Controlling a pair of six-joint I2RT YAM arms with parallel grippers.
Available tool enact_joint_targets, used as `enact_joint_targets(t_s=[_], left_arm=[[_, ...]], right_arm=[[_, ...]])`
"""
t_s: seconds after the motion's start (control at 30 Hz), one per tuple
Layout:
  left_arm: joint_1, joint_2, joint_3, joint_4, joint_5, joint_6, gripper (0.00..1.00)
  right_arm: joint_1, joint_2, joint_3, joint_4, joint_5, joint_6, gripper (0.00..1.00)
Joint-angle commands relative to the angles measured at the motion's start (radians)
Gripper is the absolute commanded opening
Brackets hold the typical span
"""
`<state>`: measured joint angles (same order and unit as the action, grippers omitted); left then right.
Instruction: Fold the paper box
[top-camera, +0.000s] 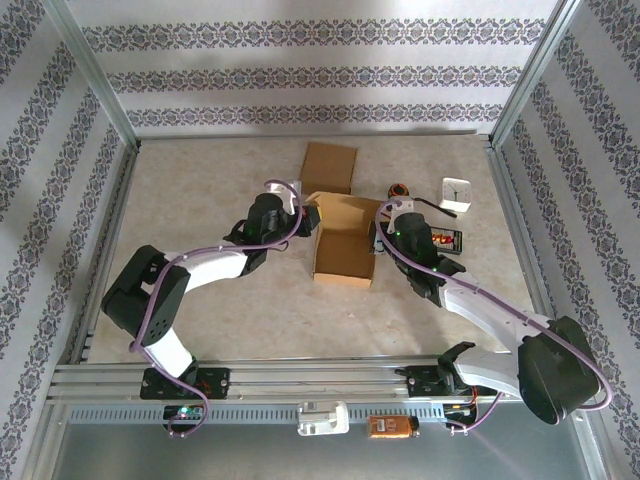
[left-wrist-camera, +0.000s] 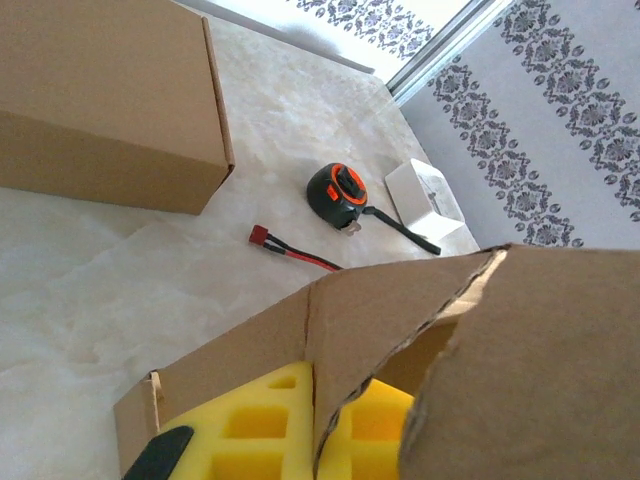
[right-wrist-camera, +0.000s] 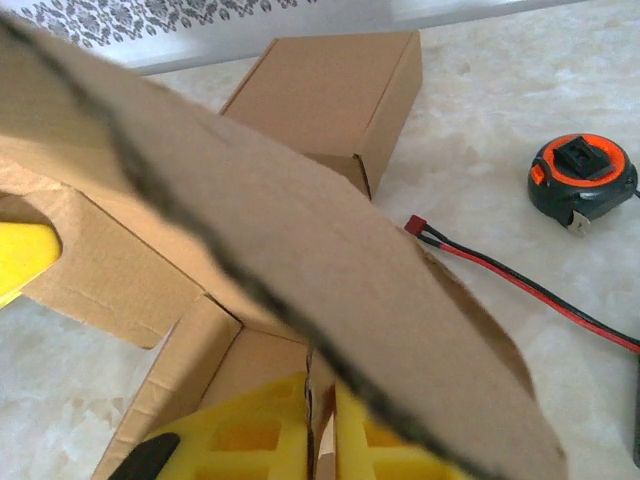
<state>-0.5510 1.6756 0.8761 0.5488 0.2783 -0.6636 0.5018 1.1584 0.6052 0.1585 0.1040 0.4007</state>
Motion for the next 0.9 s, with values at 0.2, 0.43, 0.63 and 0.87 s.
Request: enact_joint_targets(t_s=[0.2,0.43,0.63,0.87], left_arm=[[-0.091,0.045,-0.023,-0.100,0.035,-0.044,0.02],[-0.118,0.001,-0.113,-0.086,0.009,-0.028,0.02],[-0.131,-0.020,-0.140,-0.053,0.015,-0.031,0.06],[-0.154,-0.064,-0.137,-0.048,-0.009,0.016,0.07]], right_arm=[[0.020,-0.027,0.011,-0.040,-0.046,0.024,0.12],[0.020,-0.086,-0.043,-0.052,-0.032,0.016,0.13],[0.023,-0.142,-0.090,-0.072,-0.037,0.030,0.19],[0.024,-0.276,-0.062,-0.193,-0.065,0.074,0.55]])
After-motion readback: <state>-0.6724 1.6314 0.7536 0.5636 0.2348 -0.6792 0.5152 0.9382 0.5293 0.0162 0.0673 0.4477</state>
